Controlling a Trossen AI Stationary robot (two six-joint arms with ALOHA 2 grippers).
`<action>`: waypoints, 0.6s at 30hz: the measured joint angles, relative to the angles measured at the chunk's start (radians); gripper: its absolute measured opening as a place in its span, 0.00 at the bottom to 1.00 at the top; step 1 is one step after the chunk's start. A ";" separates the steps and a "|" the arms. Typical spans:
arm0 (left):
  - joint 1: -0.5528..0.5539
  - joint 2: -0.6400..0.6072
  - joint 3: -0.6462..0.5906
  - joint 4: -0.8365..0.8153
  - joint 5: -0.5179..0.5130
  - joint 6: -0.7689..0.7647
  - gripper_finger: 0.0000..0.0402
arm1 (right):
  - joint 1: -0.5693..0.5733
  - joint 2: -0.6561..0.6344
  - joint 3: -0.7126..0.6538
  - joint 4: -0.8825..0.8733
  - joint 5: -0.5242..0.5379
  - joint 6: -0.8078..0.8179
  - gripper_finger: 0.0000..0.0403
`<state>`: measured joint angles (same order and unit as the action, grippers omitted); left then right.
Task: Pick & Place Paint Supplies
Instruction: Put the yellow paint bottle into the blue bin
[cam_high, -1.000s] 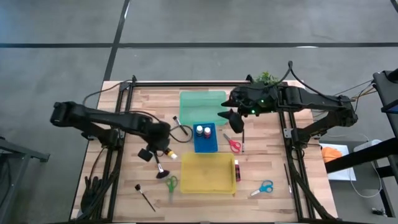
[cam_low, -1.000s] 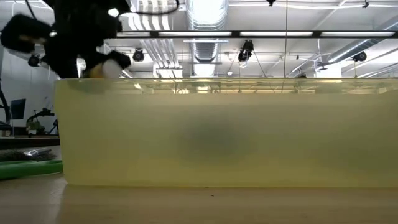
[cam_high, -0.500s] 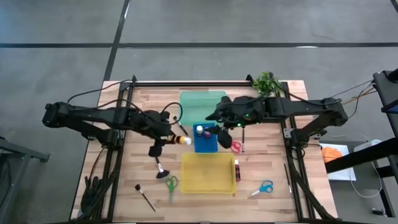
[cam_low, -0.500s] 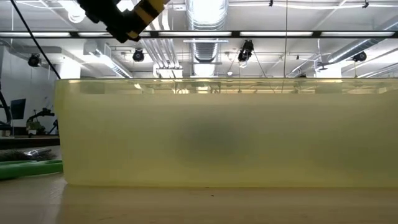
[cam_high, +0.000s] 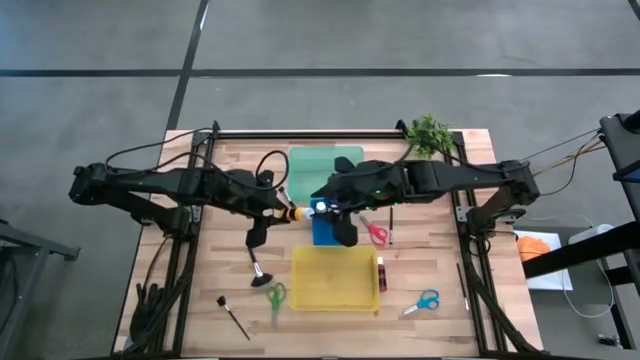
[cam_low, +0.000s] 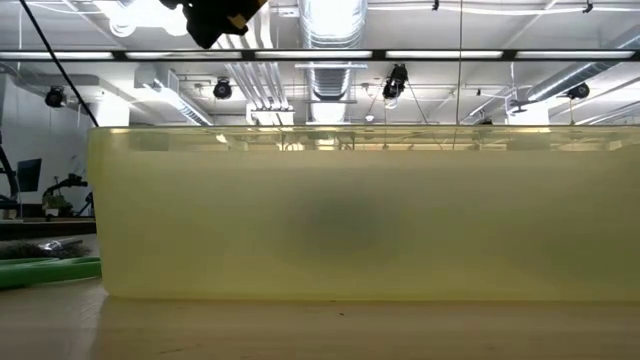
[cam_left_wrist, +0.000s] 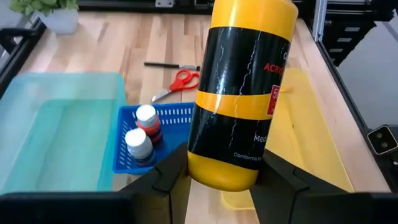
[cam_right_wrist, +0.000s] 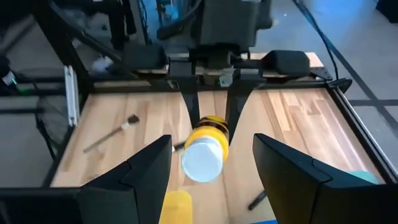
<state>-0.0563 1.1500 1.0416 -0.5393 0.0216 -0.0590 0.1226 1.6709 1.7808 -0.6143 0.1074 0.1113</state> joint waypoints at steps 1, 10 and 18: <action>0.000 0.000 0.000 -0.001 0.000 -0.002 0.35 | 0.000 0.016 0.022 -0.023 0.000 -0.010 0.56; 0.000 -0.001 0.002 0.007 0.000 -0.021 0.35 | 0.000 0.147 0.215 -0.194 0.000 -0.074 0.56; 0.000 -0.002 0.003 0.017 0.000 -0.025 0.35 | 0.000 0.194 0.282 -0.273 -0.001 -0.089 0.56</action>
<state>-0.0563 1.1484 1.0451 -0.5227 0.0219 -0.0841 0.1223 1.8649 2.0624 -0.8868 0.1063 0.0228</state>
